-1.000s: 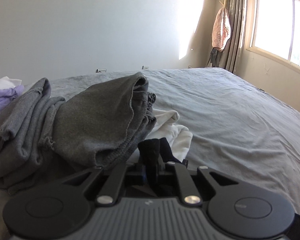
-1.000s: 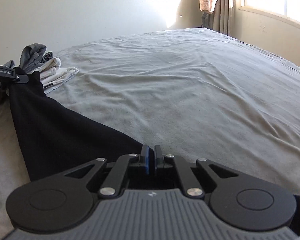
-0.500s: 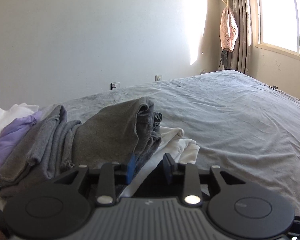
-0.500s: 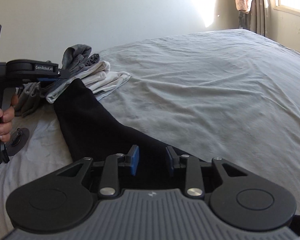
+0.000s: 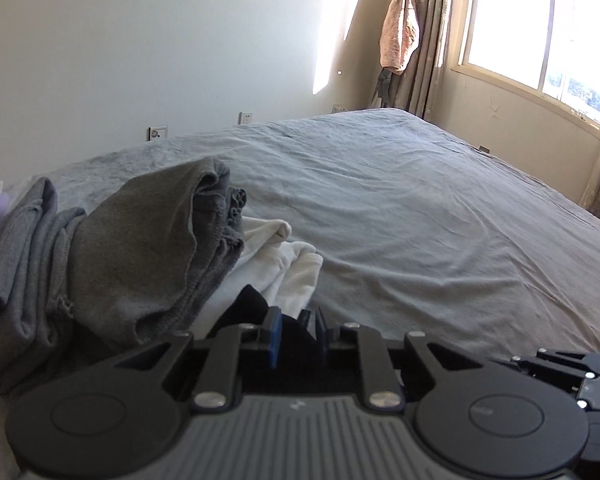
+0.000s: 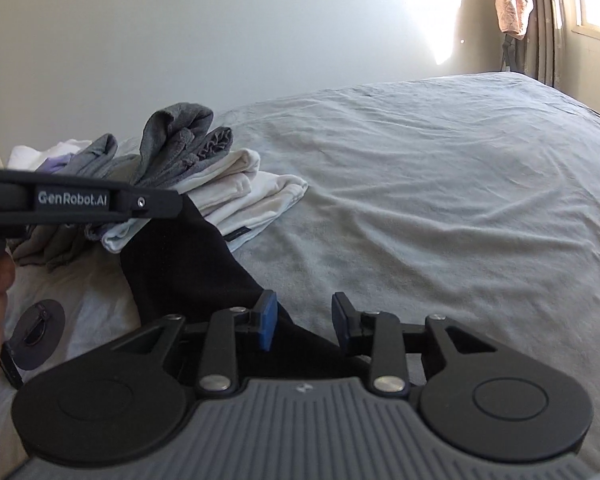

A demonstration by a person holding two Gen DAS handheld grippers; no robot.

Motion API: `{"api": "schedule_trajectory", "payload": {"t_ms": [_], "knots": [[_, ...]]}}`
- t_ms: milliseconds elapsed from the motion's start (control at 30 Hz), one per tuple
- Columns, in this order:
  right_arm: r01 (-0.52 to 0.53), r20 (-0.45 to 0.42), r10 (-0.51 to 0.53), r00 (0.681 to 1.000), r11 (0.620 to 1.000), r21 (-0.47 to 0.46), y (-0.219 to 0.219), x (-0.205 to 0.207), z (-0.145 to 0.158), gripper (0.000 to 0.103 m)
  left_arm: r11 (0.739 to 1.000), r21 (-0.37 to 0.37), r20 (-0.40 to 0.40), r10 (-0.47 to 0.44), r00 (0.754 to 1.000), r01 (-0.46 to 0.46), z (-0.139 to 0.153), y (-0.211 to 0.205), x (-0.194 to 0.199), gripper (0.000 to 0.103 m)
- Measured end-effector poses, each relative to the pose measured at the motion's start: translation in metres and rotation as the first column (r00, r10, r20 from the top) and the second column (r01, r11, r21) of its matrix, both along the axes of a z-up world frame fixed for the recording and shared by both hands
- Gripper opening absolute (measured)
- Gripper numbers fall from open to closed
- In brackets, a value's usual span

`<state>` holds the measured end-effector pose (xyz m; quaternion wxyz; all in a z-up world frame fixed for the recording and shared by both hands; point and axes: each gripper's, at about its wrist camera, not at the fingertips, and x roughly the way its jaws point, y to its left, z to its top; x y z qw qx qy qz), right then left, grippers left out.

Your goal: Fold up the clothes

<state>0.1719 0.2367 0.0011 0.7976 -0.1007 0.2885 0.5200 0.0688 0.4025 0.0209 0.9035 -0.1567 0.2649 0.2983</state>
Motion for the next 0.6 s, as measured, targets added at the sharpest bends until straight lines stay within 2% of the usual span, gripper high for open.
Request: {"api": "schedule_trajectory", "payload": {"t_ms": [167,267,400,533,600], "knots": [[0.087,0.070,-0.083,0.994,0.995,-0.051,-0.080,0.026,0.011,0.035,0.987,-0.013,-0.032,-0.159,0.987,0.158,-0.012,-0.034,0.021,0.018],[0.160,0.096,-0.151,0.984,0.982,-0.098,-0.136,0.043,0.011,0.035,0.963,-0.005,-0.035,-0.268,0.963,0.268,-0.021,-0.065,0.036,0.018],[0.215,0.108,-0.199,0.974,0.961,-0.171,-0.188,0.056,0.000,0.035,0.905,0.010,-0.034,-0.424,0.905,0.425,-0.035,-0.110,0.050,0.018],[0.229,0.128,-0.203,0.971,0.946,-0.231,-0.210,0.061,-0.013,0.035,0.835,0.007,-0.014,-0.550,0.835,0.551,-0.043,-0.142,0.052,0.018],[0.227,0.124,-0.202,0.971,0.945,-0.235,-0.215,0.064,-0.018,0.035,0.781,0.013,0.010,-0.624,0.781,0.624,-0.045,-0.156,0.050,0.019]]}}
